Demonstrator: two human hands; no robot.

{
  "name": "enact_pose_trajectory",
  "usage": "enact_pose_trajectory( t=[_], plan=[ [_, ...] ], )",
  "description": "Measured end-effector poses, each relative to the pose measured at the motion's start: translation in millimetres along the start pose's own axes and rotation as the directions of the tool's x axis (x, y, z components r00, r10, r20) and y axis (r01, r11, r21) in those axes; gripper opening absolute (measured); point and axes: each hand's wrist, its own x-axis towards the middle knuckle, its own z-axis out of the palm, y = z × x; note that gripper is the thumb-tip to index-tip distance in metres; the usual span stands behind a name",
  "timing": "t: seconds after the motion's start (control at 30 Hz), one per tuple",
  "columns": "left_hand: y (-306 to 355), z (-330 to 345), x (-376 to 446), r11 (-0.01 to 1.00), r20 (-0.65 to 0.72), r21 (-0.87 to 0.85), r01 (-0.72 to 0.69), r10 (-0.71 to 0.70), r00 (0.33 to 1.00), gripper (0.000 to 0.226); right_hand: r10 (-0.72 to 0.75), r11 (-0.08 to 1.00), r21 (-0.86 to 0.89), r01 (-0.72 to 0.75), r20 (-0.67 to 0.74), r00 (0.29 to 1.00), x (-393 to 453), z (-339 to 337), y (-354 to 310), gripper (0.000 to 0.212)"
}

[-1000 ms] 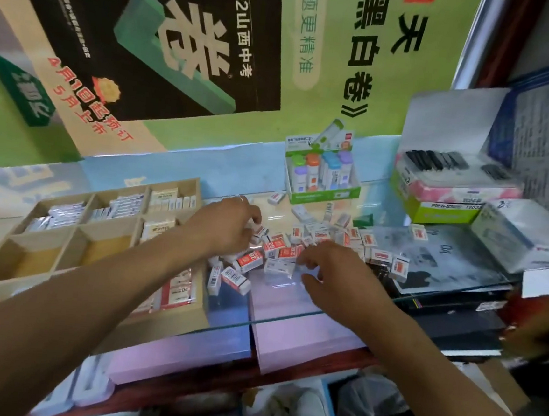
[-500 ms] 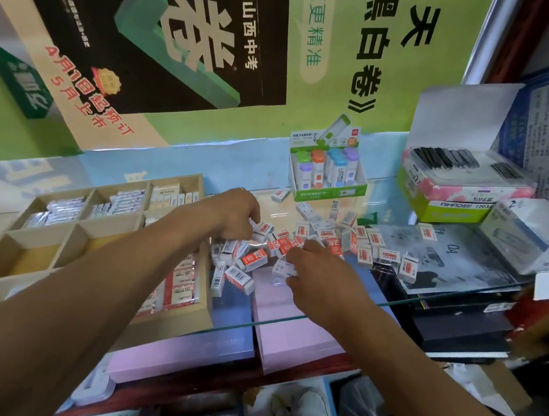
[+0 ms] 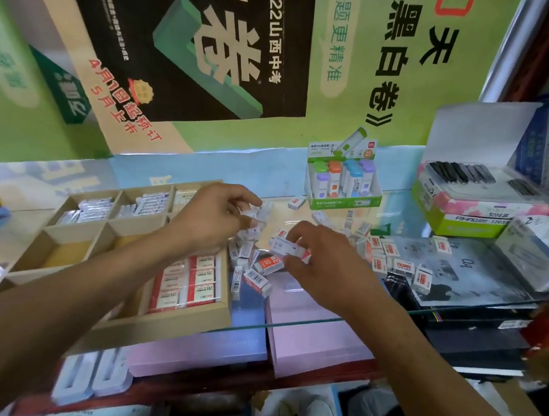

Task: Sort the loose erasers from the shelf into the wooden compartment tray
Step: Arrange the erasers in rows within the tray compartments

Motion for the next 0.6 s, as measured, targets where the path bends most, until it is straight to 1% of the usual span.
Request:
enact_pose_trajectory(
  t=[0.1,0.2,0.27,0.47,0.6],
  plan=[
    [-6.9,-25.5,-33.4,0.996,-0.083,-0.084,0.033,-0.04,0.996,0.021,-0.025,0.996,0.089,0.02,0.051,0.998,1.6,5.7,-9.6,0.017],
    [-15.4,-46.6,-76.9,0.964,-0.117,-0.227,0.136,-0.165,0.979,0.024,-0.093,0.99,0.115,0.085,0.06,0.994,1.7,14.2,-25.7,0.019],
    [-22.8,-57.6,-104.7,0.949,-0.159,-0.266,0.169,-0.216,0.963,0.024,-0.131,0.979,0.163,0.12,0.06,0.99,0.7,20.2,-40.6,0.02],
    [-50.6,-85.9,-156.5,0.936,-0.251,-0.303,0.178,-0.258,0.933,0.032,-0.25,0.936,0.261,0.236,0.023,0.968,-1.3,44.2,-88.4,0.022],
    [-72.0,-105.6,-184.5,0.951,-0.332,-0.253,0.18,-0.26,0.907,0.029,-0.302,0.907,0.305,0.29,-0.011,0.953,0.1,64.0,-118.0,0.018]
  ],
)
